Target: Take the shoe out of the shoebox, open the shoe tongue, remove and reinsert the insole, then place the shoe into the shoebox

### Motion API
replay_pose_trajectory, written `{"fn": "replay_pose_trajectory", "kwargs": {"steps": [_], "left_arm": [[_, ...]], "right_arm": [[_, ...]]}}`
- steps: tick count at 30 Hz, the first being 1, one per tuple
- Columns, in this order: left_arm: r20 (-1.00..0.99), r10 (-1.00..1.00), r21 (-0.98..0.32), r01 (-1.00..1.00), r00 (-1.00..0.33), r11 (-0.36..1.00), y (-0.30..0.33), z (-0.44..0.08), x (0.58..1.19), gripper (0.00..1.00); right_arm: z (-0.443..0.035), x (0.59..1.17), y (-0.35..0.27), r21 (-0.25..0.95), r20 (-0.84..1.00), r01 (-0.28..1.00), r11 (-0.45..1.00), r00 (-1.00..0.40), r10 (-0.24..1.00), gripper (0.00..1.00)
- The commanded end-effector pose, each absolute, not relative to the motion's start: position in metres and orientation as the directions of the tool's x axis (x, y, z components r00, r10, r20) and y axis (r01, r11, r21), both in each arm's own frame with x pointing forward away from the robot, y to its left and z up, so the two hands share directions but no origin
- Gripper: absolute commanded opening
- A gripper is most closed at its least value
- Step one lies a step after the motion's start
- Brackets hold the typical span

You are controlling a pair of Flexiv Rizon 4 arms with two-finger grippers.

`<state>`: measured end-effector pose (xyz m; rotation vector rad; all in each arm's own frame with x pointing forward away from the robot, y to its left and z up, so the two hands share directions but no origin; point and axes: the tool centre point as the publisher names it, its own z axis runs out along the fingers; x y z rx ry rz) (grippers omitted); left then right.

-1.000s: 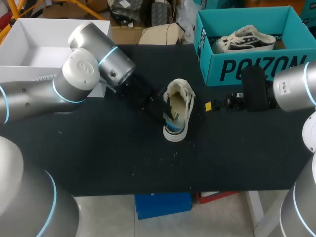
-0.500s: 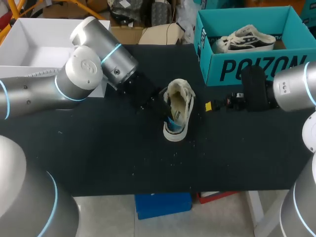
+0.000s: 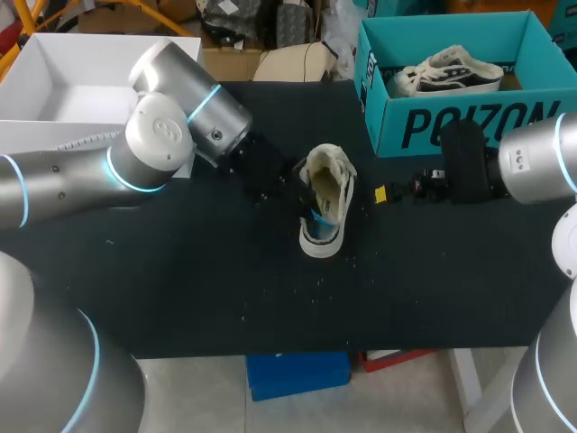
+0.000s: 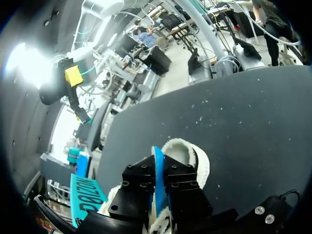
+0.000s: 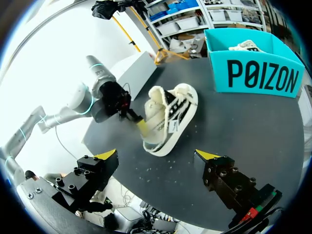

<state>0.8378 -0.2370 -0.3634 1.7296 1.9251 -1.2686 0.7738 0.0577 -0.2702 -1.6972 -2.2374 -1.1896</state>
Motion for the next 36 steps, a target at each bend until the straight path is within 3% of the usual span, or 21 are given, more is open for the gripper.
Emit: {"fn": "replay_pose_trajectory", "kwargs": {"steps": [1, 14, 15, 16, 17, 18, 19, 20, 22, 29, 30, 33, 36], "left_arm": [[-0.678, 0.689, -0.417, 0.906, -0.256, -0.074, -0.240, -0.368, 0.840, 0.00], [-0.603, 0.769, -0.429, 0.899, -0.212, -0.088, -0.248, -0.386, 0.827, 0.00], [-0.595, 0.776, -0.432, 0.898, -0.209, -0.089, -0.248, -0.387, 0.826, 0.05], [-0.588, 0.782, -0.434, 0.897, -0.208, -0.088, -0.248, -0.388, 0.825, 0.19], [-0.582, 0.787, -0.437, 0.895, -0.206, -0.090, -0.247, -0.388, 0.823, 0.40], [-0.581, 0.787, -0.440, 0.894, -0.207, -0.090, -0.247, -0.388, 0.822, 0.46], [-0.580, 0.788, -0.443, 0.892, -0.208, -0.091, -0.245, -0.386, 0.821, 0.72], [-0.580, 0.787, -0.449, 0.889, -0.210, -0.094, -0.244, -0.383, 0.819, 0.88], [-0.566, 0.799, -0.458, 0.883, -0.201, -0.102, -0.240, -0.376, 0.816, 0.95], [-0.600, 0.773, -0.475, 0.869, -0.206, -0.137, -0.234, -0.341, 0.808, 0.89], [-0.593, 0.780, -0.456, 0.882, -0.202, -0.119, -0.233, -0.340, 0.811, 0.84], [-0.535, 0.826, -0.407, 0.911, -0.178, -0.067, -0.232, -0.346, 0.819, 0.48], [-0.478, 0.864, -0.364, 0.931, -0.157, -0.032, -0.232, -0.354, 0.823, 0.32]], "right_arm": [[-0.270, 0.775, 0.059, 0.518, 0.498, 0.851, 0.079, -0.376, 0.781, 1.00], [-0.270, 0.775, 0.059, 0.518, 0.498, 0.851, 0.079, -0.376, 0.781, 1.00], [-0.270, 0.775, 0.059, 0.518, 0.498, 0.851, 0.079, -0.376, 0.781, 1.00], [-0.270, 0.775, 0.059, 0.518, 0.498, 0.851, 0.079, -0.376, 0.781, 1.00], [-0.270, 0.775, 0.059, 0.518, 0.498, 0.851, 0.079, -0.376, 0.781, 1.00], [-0.270, 0.775, 0.059, 0.518, 0.498, 0.851, 0.079, -0.376, 0.781, 1.00], [-0.270, 0.775, 0.059, 0.518, 0.498, 0.851, 0.079, -0.376, 0.781, 1.00], [-0.270, 0.775, 0.059, 0.518, 0.498, 0.851, 0.079, -0.376, 0.781, 1.00], [-0.270, 0.775, 0.059, 0.518, 0.498, 0.851, 0.079, -0.376, 0.781, 1.00], [-0.270, 0.775, 0.059, 0.518, 0.498, 0.851, 0.079, -0.376, 0.781, 1.00], [-0.270, 0.775, 0.059, 0.518, 0.498, 0.851, 0.079, -0.376, 0.781, 1.00], [-0.270, 0.775, 0.059, 0.518, 0.498, 0.851, 0.079, -0.376, 0.781, 1.00], [-0.270, 0.775, 0.059, 0.518, 0.498, 0.851, 0.079, -0.376, 0.781, 1.00]]}}
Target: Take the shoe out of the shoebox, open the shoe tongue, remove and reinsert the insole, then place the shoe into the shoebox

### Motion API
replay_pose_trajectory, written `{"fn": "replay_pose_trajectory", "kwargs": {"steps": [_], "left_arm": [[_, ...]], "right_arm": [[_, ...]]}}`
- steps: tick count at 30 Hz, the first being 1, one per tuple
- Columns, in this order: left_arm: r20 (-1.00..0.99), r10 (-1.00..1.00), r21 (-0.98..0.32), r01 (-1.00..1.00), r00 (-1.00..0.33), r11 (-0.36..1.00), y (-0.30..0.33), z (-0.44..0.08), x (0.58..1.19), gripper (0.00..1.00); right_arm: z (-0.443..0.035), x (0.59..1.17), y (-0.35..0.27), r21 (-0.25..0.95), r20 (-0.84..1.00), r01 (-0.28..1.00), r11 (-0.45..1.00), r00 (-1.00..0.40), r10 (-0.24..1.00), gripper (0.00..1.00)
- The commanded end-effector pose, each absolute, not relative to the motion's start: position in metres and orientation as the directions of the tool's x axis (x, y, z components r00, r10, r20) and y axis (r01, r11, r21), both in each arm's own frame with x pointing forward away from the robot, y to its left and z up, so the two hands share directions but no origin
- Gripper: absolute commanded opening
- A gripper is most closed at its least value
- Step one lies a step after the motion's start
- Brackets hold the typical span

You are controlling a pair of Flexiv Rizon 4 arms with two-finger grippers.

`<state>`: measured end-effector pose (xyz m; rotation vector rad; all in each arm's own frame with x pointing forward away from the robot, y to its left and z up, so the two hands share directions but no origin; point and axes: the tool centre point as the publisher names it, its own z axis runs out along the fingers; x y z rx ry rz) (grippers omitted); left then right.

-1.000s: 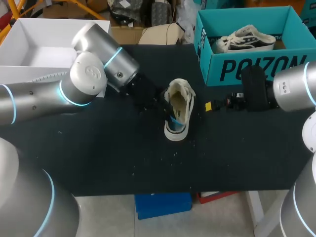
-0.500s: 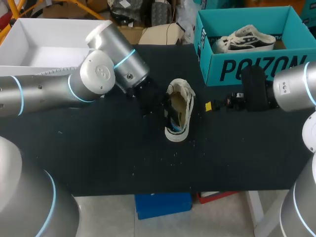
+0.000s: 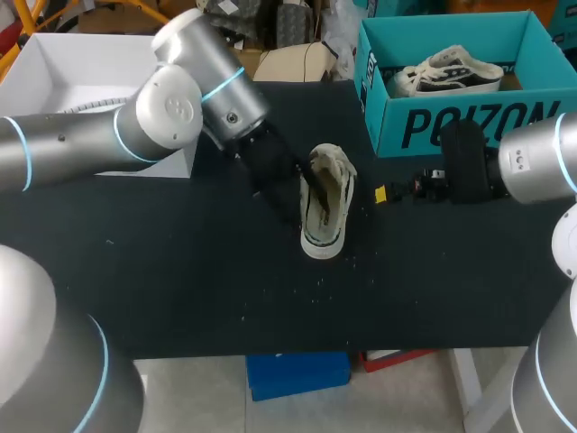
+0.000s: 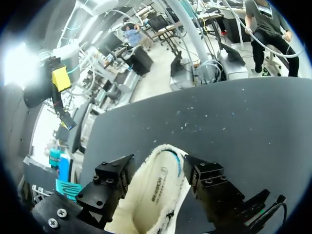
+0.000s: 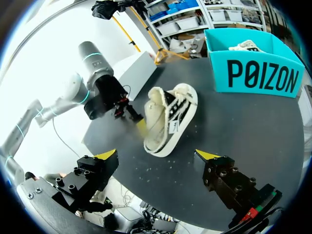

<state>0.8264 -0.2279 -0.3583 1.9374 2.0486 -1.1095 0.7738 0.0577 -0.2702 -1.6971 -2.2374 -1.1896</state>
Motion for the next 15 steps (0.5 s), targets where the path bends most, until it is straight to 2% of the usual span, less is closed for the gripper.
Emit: {"fn": "replay_pose_trajectory", "kwargs": {"steps": [1, 2, 5, 15], "left_arm": [[-0.460, 0.875, -0.350, 0.936, -0.149, -0.024, -0.233, -0.356, 0.825, 0.28], [-0.454, 0.879, -0.341, 0.940, -0.148, -0.017, -0.233, -0.358, 0.826, 0.25], [-0.414, 0.901, -0.311, 0.950, -0.130, -0.006, -0.235, -0.364, 0.829, 0.02], [-0.260, 0.960, -0.264, 0.964, -0.105, 0.033, -0.223, -0.382, 0.838, 0.00]], "right_arm": [[-0.270, 0.775, 0.059, 0.518, 0.498, 0.851, 0.079, -0.376, 0.781, 1.00], [-0.270, 0.775, 0.059, 0.518, 0.498, 0.851, 0.079, -0.376, 0.781, 1.00], [-0.270, 0.775, 0.059, 0.518, 0.498, 0.851, 0.079, -0.376, 0.781, 1.00], [-0.270, 0.775, 0.059, 0.518, 0.498, 0.851, 0.079, -0.376, 0.781, 1.00]]}}
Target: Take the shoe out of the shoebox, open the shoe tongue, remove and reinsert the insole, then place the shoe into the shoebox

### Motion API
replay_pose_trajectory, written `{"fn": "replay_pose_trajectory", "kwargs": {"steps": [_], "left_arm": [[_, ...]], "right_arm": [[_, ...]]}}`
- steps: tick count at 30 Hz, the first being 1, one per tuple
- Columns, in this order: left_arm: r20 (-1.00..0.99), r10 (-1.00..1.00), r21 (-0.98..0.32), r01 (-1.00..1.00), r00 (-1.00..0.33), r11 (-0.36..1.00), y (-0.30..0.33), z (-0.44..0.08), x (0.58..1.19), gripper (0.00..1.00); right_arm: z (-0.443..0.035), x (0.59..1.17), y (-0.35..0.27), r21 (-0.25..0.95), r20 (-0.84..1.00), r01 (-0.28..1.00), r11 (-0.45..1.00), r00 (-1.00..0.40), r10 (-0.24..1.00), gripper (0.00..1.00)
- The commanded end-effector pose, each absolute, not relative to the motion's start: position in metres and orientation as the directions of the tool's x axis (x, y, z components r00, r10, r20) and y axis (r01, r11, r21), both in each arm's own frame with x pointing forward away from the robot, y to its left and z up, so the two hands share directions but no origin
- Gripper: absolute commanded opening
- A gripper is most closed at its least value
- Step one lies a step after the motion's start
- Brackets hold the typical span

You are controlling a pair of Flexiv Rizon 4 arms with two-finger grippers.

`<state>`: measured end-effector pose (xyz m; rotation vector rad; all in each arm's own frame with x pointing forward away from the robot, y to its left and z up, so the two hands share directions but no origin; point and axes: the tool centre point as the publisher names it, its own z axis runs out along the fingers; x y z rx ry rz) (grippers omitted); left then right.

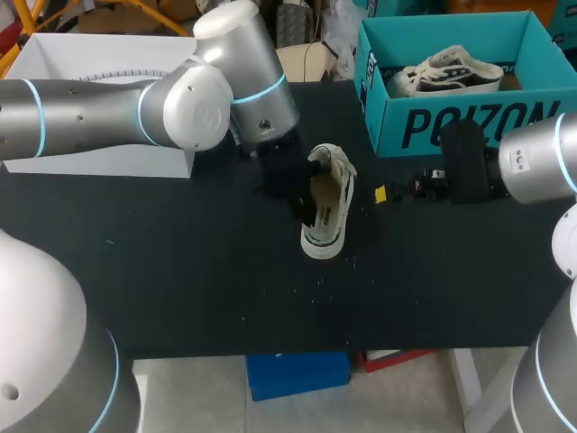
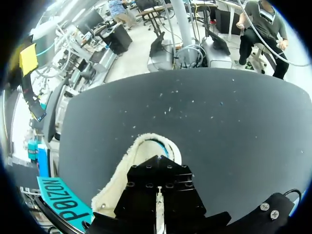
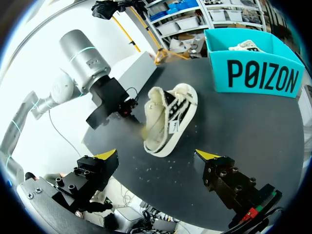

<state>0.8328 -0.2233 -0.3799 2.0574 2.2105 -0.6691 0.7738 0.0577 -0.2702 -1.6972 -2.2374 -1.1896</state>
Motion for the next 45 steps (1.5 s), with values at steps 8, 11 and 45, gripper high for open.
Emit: {"fn": "replay_pose_trajectory", "kwargs": {"steps": [8, 11, 45], "left_arm": [[-0.201, 0.976, -0.219, 0.975, -0.079, 0.034, -0.219, -0.396, 0.849, 0.00], [-0.206, 0.976, -0.200, 0.979, -0.074, 0.032, -0.224, -0.398, 0.850, 0.00], [-0.687, 0.620, -0.281, 0.926, -0.379, 0.254, -0.226, -0.277, 0.906, 0.00]], "right_arm": [[-0.270, 0.775, 0.059, 0.518, 0.498, 0.851, 0.079, -0.376, 0.781, 1.00], [-0.270, 0.775, 0.059, 0.518, 0.498, 0.851, 0.079, -0.376, 0.781, 1.00], [-0.270, 0.775, 0.059, 0.518, 0.498, 0.851, 0.079, -0.376, 0.781, 1.00]]}}
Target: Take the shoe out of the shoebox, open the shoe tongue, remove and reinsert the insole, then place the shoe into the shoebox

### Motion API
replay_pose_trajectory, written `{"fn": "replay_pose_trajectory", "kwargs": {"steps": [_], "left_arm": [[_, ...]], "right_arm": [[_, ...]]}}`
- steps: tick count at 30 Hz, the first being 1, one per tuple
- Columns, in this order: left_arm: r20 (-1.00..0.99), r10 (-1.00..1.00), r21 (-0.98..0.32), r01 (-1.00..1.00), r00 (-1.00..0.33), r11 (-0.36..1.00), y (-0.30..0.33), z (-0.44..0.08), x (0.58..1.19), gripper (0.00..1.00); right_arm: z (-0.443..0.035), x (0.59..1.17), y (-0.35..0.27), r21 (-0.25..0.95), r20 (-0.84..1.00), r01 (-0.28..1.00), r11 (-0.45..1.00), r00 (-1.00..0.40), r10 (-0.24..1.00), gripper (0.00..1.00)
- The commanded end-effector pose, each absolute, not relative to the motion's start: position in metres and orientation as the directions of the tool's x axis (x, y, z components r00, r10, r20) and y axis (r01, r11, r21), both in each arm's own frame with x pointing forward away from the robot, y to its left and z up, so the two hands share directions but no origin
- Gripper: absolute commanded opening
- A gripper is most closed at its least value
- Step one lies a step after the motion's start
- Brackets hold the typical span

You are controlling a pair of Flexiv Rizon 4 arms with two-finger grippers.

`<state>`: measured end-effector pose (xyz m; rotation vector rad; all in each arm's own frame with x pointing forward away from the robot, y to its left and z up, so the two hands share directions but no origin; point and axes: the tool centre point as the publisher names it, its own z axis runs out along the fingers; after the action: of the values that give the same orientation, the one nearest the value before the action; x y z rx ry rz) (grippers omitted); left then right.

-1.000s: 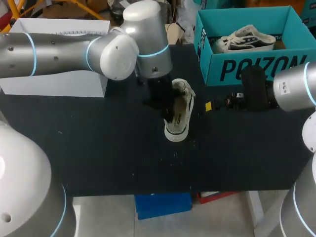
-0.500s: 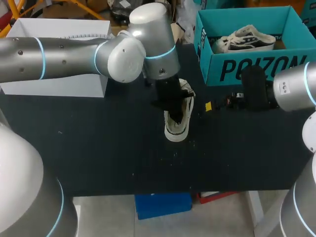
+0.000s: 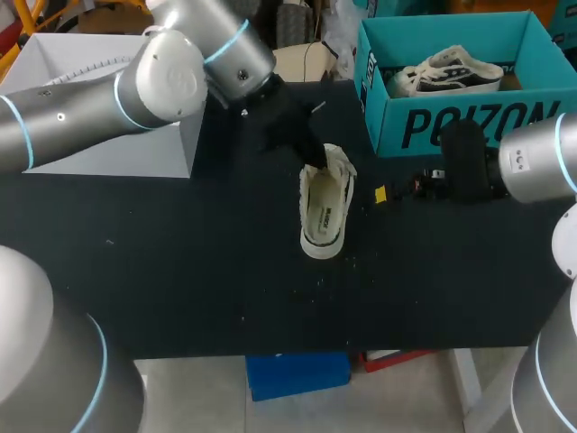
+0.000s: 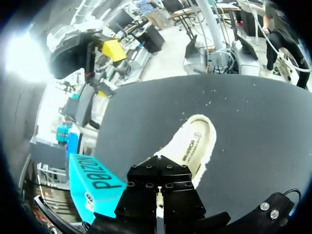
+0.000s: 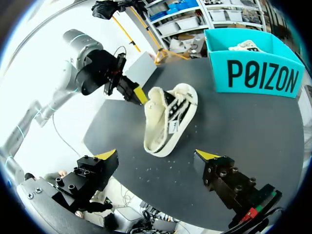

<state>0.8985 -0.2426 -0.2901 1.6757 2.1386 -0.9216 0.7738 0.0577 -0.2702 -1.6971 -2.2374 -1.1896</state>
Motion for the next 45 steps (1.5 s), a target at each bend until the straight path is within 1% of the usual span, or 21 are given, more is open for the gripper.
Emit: {"fn": "replay_pose_trajectory", "kwargs": {"steps": [1, 5, 8, 16, 17, 20, 32, 39, 45], "left_arm": [[-0.686, 0.619, -0.266, 0.923, -0.383, 0.277, -0.225, -0.275, 0.914, 0.00], [-0.652, 0.652, -0.202, 0.917, -0.388, 0.344, -0.227, -0.275, 0.940, 0.00], [-0.623, 0.680, -0.162, 0.915, -0.386, 0.370, -0.231, -0.279, 0.956, 0.00], [-0.590, 0.715, -0.151, 0.922, -0.373, 0.357, -0.247, -0.306, 0.971, 0.00], [-0.574, 0.733, -0.133, 0.925, -0.365, 0.357, -0.248, -0.309, 0.971, 0.00], [-0.556, 0.748, -0.131, 0.927, -0.362, 0.351, -0.248, -0.317, 0.968, 0.00], [-0.538, 0.748, -0.213, 0.921, -0.389, 0.327, -0.243, -0.335, 0.938, 0.00], [-0.524, 0.741, -0.247, 0.907, -0.420, 0.340, -0.238, -0.352, 0.925, 0.00], [-0.537, 0.744, -0.237, 0.917, -0.398, 0.320, -0.240, -0.342, 0.923, 0.00]], "right_arm": [[-0.270, 0.775, 0.059, 0.518, 0.498, 0.851, 0.079, -0.376, 0.781, 1.00], [-0.270, 0.775, 0.059, 0.518, 0.498, 0.851, 0.079, -0.376, 0.781, 1.00], [-0.270, 0.775, 0.059, 0.518, 0.498, 0.851, 0.079, -0.376, 0.781, 1.00], [-0.270, 0.775, 0.059, 0.518, 0.498, 0.851, 0.079, -0.376, 0.781, 1.00], [-0.270, 0.775, 0.059, 0.518, 0.498, 0.851, 0.079, -0.376, 0.781, 1.00], [-0.270, 0.775, 0.059, 0.518, 0.498, 0.851, 0.079, -0.376, 0.781, 1.00], [-0.270, 0.775, 0.059, 0.518, 0.498, 0.851, 0.079, -0.376, 0.781, 1.00], [-0.270, 0.775, 0.059, 0.518, 0.498, 0.851, 0.079, -0.376, 0.781, 1.00], [-0.270, 0.775, 0.059, 0.518, 0.498, 0.851, 0.079, -0.376, 0.781, 1.00]]}}
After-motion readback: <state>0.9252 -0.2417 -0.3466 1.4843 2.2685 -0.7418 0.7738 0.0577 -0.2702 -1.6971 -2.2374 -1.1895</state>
